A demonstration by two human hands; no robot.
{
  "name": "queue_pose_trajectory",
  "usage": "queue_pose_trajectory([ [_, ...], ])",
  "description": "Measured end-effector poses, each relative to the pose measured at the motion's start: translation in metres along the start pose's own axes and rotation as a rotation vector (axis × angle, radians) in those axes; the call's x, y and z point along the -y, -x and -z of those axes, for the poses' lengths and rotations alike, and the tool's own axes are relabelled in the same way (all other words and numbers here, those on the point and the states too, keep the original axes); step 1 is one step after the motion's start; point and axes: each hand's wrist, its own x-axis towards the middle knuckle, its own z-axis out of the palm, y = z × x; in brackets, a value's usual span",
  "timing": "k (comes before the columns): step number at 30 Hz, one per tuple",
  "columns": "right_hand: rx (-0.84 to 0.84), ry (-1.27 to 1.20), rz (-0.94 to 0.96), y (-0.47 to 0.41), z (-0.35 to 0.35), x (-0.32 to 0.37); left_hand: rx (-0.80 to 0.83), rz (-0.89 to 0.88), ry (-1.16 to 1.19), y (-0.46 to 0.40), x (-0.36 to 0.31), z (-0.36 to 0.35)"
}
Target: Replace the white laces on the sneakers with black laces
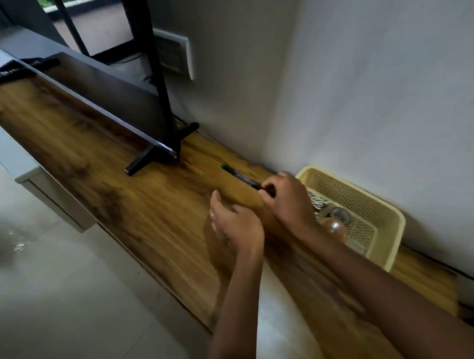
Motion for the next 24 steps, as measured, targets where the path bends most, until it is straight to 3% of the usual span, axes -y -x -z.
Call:
queue_pose_trajectory([
  [5, -0.157, 0.11, -0.171, 0.028, 0.074, -0.065, 0.26, -0.397, -0.451, 0.044, 0.001, -0.016],
  [9, -0.085, 0.259, -0.289, 0.041, 0.087, -0.113, 0.476, -0.608, -0.663, 0.061, 0.02, -0.041],
  [14, 0.037, 0.547, -0.283, 0.043, 0.08, -0.133, 0.613, -0.758, -0.833, 0.073, 0.035, -0.059],
  [20, 0.193, 0.701, -0.301, 0.046, 0.076, -0.136, 0.673, -0.831, -0.92, 0.079, 0.047, -0.069],
  [24, 0.179, 0.612, -0.278, 0.056, 0.101, -0.126, 0.541, -0.998, -0.894, 0.096, 0.05, -0.073],
])
